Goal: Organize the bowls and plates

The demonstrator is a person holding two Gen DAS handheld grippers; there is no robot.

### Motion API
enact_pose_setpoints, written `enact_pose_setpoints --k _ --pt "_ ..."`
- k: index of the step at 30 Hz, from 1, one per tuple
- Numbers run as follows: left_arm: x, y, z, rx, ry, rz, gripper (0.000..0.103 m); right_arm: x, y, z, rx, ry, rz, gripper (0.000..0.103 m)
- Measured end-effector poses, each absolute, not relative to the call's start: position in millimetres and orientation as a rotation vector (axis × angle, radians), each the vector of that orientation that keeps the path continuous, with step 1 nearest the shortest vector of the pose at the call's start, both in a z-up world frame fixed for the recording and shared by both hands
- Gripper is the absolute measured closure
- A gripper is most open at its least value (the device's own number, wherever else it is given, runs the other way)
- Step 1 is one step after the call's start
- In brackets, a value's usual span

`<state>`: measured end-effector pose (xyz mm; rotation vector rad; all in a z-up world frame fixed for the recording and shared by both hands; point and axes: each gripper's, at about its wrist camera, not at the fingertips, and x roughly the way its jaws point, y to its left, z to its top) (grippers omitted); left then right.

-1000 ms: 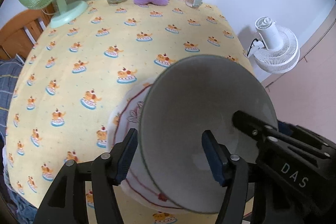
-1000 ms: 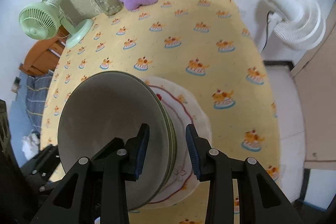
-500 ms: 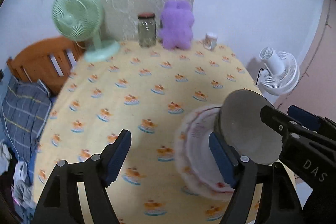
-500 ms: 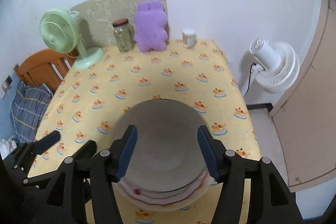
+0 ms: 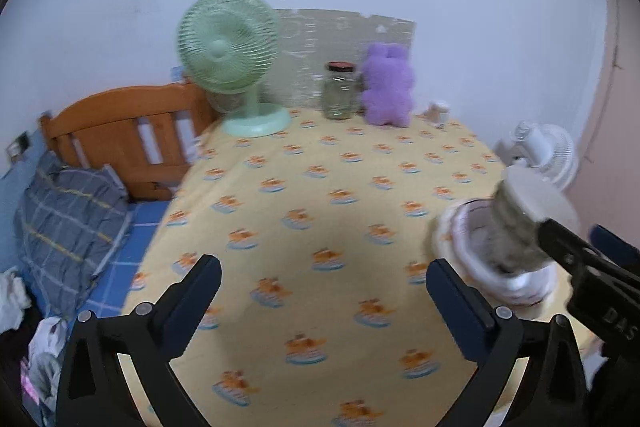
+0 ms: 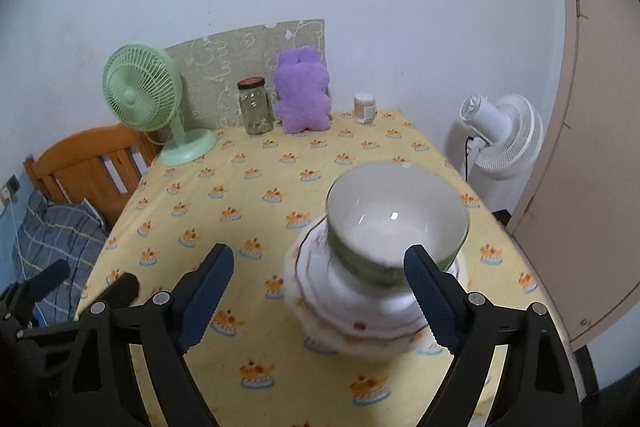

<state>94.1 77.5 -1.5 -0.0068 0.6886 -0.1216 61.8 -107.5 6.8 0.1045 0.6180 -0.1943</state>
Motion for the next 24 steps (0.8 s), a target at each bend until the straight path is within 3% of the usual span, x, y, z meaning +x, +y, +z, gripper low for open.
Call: enact_pose_setpoints --k 9,24 --pt "55.2 87.7 -24.8 0.043 0.629 -0.114 0.000 27.4 -83.0 -27.2 0.039 0.593 -0.163 0.014" --pt "13.6 87.9 -23.7 -0.014 0.561 -0.099 0.000 -2.8 -87.1 -33.3 0.076 0.564 -0.141 0.014"
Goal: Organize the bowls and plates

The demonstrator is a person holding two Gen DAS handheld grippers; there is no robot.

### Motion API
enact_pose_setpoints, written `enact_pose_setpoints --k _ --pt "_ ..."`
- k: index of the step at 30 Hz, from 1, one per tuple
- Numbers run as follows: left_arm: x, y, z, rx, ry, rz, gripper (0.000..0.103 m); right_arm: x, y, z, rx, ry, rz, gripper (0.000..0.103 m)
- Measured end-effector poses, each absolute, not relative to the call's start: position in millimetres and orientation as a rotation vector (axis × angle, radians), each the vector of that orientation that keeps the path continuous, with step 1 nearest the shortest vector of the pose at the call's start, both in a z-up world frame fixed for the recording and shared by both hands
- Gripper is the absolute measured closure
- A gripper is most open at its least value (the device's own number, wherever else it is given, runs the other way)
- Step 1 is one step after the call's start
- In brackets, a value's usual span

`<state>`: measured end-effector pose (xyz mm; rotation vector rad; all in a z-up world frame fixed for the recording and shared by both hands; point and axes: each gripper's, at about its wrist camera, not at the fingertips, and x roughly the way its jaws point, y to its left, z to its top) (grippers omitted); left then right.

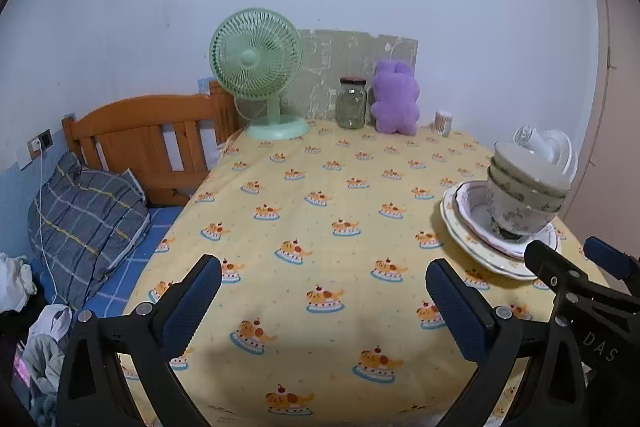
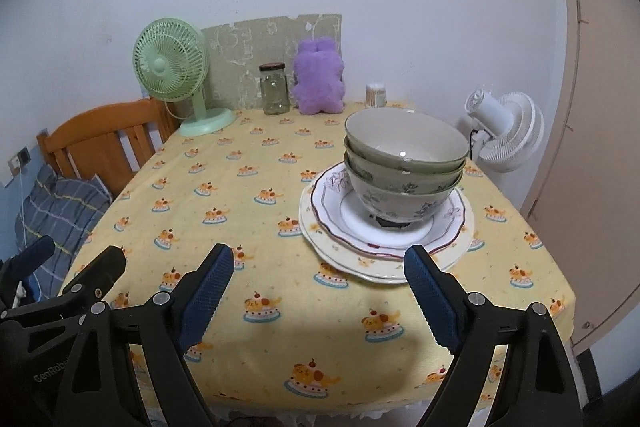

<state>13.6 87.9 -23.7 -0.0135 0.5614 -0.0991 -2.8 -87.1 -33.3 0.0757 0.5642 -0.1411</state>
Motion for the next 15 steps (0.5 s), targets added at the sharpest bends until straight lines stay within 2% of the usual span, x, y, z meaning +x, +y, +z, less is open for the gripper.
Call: enact_pose_setpoints --k 15 --pt "16.2 82.3 -12.6 -0.034 0.534 -0.110 0.000 -3.0 -94.4 -26.0 0.088 0.558 -0.150 0.014"
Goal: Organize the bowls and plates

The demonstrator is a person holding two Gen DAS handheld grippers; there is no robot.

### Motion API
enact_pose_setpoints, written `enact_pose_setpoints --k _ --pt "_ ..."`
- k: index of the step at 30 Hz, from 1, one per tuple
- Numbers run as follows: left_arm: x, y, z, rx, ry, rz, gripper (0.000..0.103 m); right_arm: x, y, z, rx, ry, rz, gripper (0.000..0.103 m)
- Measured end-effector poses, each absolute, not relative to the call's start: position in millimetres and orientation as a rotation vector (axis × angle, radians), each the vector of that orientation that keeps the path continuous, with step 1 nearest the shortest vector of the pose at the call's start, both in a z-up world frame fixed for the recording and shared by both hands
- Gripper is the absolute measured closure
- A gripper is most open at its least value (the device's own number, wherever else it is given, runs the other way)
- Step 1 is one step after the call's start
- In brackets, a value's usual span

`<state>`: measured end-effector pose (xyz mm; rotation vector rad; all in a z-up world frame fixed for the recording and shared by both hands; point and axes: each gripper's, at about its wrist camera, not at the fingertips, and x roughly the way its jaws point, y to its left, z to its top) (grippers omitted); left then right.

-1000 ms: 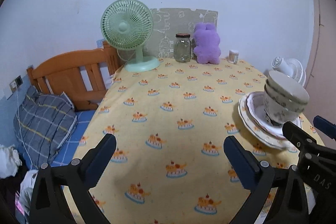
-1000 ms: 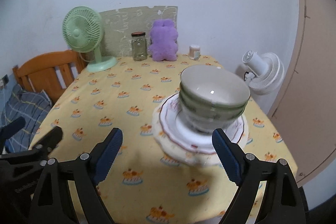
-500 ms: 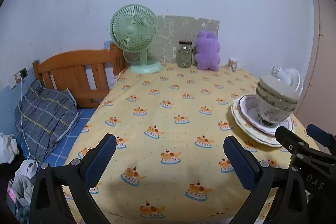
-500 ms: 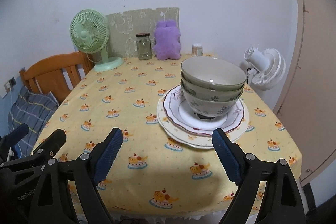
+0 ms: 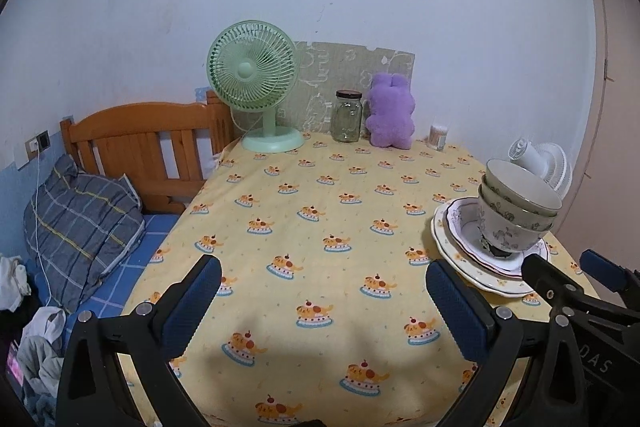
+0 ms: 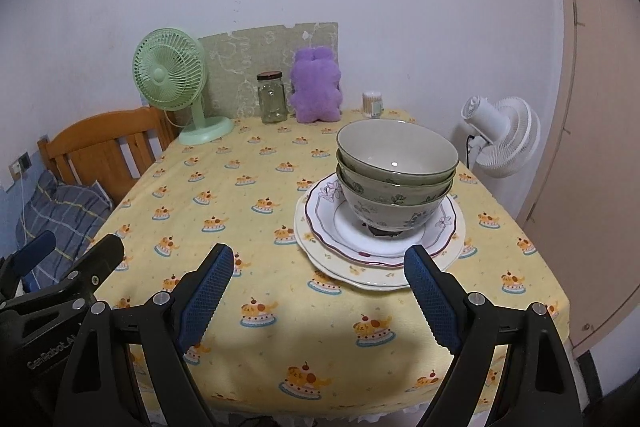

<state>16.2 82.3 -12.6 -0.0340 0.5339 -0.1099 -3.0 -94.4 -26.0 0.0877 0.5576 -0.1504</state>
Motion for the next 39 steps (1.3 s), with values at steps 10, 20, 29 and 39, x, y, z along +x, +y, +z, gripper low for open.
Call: enact_pose_setpoints --k 10,20,29,39 --pt "16.4 81.2 -11.1 -0.040 0.538 -0.105 0.000 -3.0 -96.6 -24.8 0.087 0.561 -0.143 0.014" --pt "13.4 78.9 -10.5 -0.045 0.545 -0.109 0.000 -5.8 -98.4 -24.2 0.090 0.570 -0.143 0.014" --pt "12.7 77.3 -10.3 -0.044 0.542 -0.107 0.000 -5.8 -98.8 -24.2 0.089 0.569 -0.143 0.014" --pt "11.3 77.1 -9.7 -0.046 0.543 -0.106 0.000 -10.0 -98.7 -25.1 0.088 0.570 -0.143 0.014"
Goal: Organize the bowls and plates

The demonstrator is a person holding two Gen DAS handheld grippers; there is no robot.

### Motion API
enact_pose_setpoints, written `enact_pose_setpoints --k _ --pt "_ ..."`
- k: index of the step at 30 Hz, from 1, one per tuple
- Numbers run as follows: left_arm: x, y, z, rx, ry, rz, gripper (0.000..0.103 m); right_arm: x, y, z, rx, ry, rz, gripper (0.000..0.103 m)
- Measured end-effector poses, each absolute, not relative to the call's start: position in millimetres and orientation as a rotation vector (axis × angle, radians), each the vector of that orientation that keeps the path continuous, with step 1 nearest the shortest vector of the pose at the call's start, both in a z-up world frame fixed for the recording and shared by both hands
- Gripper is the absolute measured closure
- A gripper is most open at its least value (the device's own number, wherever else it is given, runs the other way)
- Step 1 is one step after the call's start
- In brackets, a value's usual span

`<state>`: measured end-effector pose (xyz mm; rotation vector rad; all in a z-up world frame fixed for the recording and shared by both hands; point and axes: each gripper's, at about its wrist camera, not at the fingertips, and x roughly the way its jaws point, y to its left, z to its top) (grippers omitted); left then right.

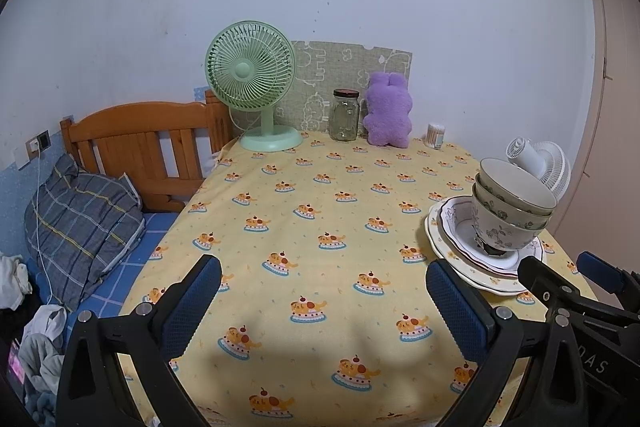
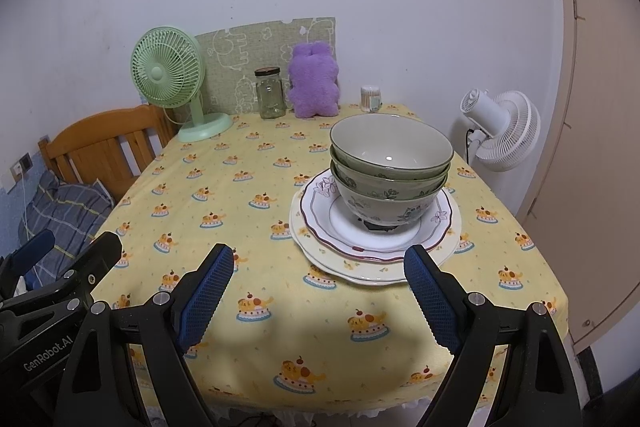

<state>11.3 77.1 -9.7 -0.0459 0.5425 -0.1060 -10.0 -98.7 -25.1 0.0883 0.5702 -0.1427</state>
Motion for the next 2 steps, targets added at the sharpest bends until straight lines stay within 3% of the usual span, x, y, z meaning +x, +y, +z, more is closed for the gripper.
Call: enact_pose_setpoints --k 2 --pt "9.3 76.9 -10.0 -0.047 0.544 -0.106 0.000 -9.9 -98.6 -24.9 0.088 0.571 -0.144 0.014"
